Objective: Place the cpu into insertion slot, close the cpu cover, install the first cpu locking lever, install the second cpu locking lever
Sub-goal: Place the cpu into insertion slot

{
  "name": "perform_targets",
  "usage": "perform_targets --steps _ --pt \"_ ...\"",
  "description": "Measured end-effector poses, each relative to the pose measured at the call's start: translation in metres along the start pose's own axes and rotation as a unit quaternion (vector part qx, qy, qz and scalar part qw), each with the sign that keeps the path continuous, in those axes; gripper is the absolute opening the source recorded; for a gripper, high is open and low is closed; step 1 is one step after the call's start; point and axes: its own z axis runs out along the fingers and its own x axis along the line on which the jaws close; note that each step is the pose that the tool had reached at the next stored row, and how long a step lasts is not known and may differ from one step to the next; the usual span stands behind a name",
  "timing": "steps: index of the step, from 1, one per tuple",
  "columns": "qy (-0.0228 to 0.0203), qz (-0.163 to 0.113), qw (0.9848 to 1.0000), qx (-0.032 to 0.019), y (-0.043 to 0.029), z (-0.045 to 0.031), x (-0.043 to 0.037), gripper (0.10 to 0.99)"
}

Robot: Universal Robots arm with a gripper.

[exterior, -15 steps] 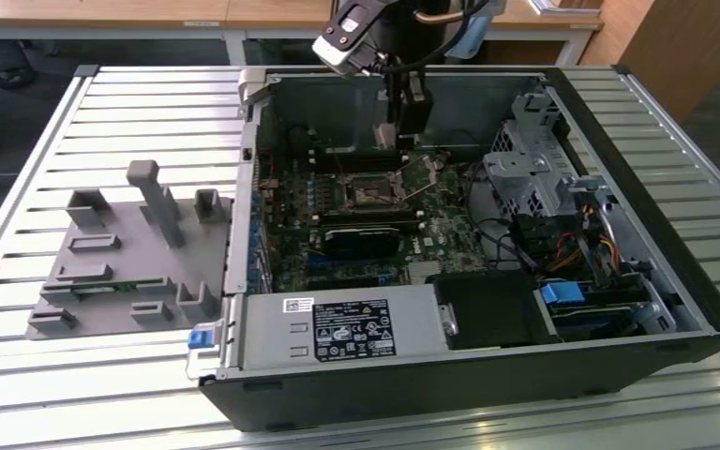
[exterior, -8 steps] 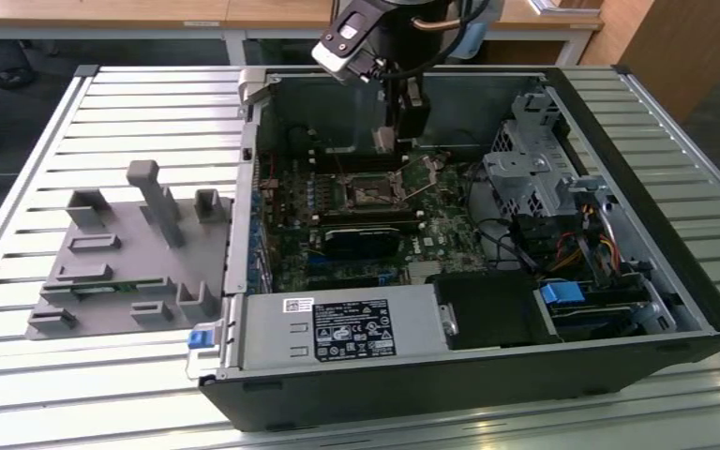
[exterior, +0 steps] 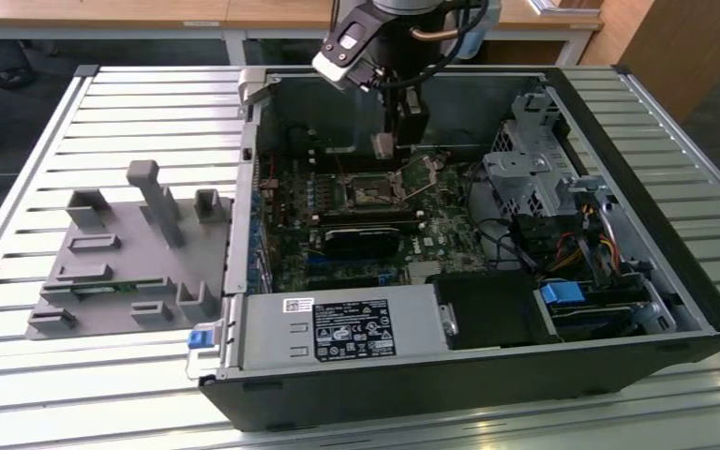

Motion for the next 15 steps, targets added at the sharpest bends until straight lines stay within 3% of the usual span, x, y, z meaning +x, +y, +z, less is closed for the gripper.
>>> perform_targets --steps 15 --pt "-0.0026 0.0 1.0 0.0001 -0.0039 0.0196 0.0065 0.525"
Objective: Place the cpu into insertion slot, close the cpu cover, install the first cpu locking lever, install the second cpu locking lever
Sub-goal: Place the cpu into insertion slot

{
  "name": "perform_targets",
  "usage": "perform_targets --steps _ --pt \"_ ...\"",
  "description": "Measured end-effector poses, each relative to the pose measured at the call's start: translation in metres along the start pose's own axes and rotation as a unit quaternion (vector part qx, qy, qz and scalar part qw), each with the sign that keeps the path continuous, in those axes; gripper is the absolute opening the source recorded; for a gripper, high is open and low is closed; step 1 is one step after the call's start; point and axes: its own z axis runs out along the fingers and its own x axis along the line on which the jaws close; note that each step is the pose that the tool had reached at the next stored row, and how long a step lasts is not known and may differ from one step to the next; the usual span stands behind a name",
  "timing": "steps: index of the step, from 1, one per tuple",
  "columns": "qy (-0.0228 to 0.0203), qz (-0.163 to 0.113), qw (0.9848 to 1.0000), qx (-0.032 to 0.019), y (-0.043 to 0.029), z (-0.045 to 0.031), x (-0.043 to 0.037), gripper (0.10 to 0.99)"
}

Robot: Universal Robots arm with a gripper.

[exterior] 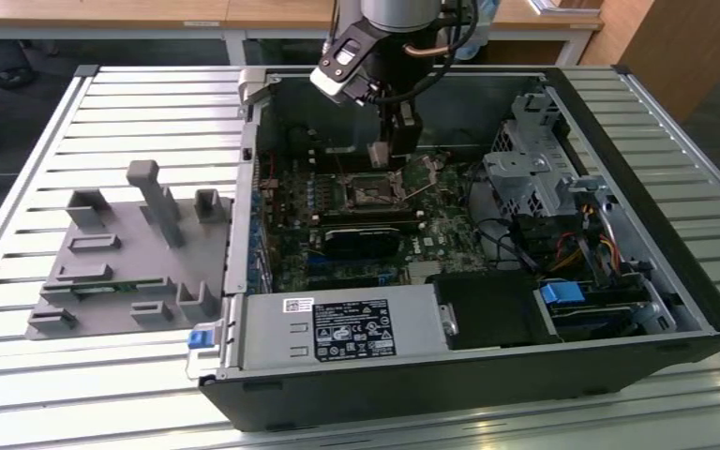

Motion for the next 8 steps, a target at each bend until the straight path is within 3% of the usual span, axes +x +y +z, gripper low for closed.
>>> perform_targets --steps 8 --pt "0.0 0.0 1.0 0.0 -0.0015 0.008 0.006 0.525"
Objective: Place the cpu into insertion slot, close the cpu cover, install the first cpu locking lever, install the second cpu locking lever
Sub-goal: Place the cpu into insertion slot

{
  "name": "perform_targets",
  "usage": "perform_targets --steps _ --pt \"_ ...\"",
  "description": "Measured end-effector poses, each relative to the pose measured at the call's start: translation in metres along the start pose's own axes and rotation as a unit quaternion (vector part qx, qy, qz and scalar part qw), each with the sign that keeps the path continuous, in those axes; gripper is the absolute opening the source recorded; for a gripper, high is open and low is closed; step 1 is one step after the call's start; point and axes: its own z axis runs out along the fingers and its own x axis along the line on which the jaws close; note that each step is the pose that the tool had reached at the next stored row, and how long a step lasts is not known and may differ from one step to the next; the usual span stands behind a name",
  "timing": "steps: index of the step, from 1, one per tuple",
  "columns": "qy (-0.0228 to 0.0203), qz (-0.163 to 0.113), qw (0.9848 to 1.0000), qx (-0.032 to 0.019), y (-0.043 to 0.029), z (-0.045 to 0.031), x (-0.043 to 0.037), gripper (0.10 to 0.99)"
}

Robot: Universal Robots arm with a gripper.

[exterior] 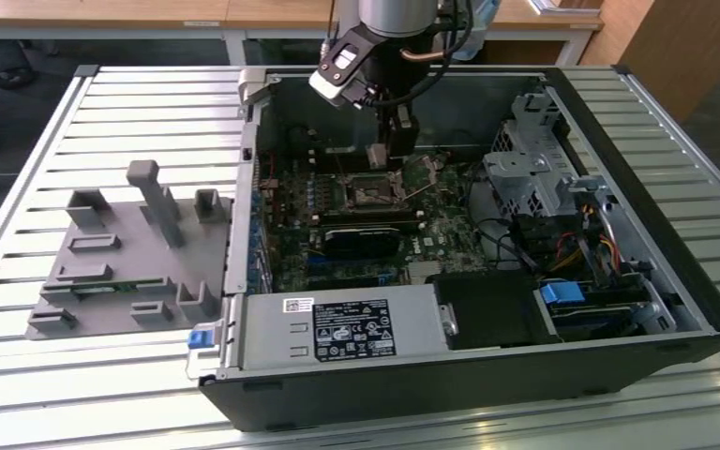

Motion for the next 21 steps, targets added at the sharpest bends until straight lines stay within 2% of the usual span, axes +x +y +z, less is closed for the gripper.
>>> perform_targets --steps 21 --pt "-0.0026 0.0 1.0 0.0001 -0.0074 0.0224 0.012 0.525"
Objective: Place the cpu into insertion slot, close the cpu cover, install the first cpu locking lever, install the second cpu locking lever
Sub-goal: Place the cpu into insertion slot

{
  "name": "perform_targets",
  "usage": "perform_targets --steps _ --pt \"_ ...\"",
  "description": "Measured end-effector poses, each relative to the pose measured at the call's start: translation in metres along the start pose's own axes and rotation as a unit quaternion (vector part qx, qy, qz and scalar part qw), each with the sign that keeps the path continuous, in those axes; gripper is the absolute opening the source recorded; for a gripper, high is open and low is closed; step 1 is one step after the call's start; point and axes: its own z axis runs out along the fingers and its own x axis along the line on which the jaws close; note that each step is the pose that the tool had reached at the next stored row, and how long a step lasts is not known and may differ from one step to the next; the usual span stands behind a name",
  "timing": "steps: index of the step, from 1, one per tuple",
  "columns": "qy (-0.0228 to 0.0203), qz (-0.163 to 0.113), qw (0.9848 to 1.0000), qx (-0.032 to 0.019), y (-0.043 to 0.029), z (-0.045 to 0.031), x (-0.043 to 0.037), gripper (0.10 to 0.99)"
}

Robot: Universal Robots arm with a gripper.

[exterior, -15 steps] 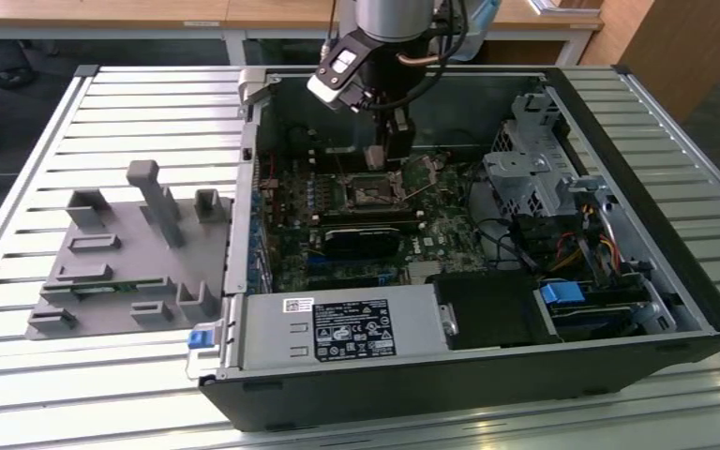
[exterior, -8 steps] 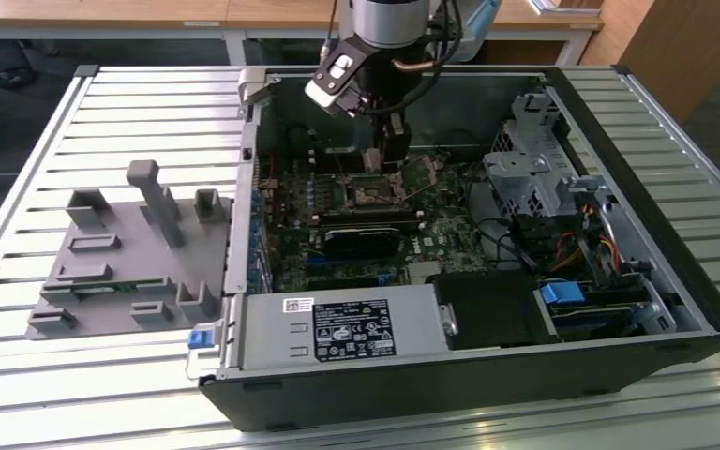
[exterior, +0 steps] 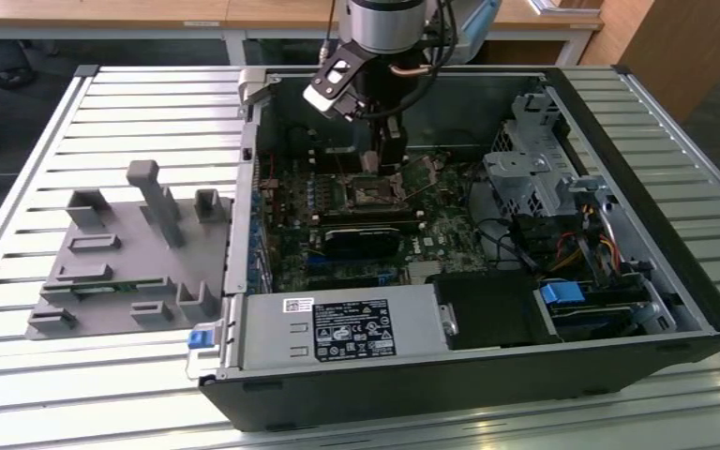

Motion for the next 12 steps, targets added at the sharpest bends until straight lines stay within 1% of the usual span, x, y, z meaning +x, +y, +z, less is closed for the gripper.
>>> perform_targets --steps 5,12 --pt "-0.0004 0.0 1.0 0.0 -0.0016 0.0055 0.0027 0.525" --pt "-0.0008 0.001 1.0 0.0 -0.0026 0.0145 0.003 0.525"
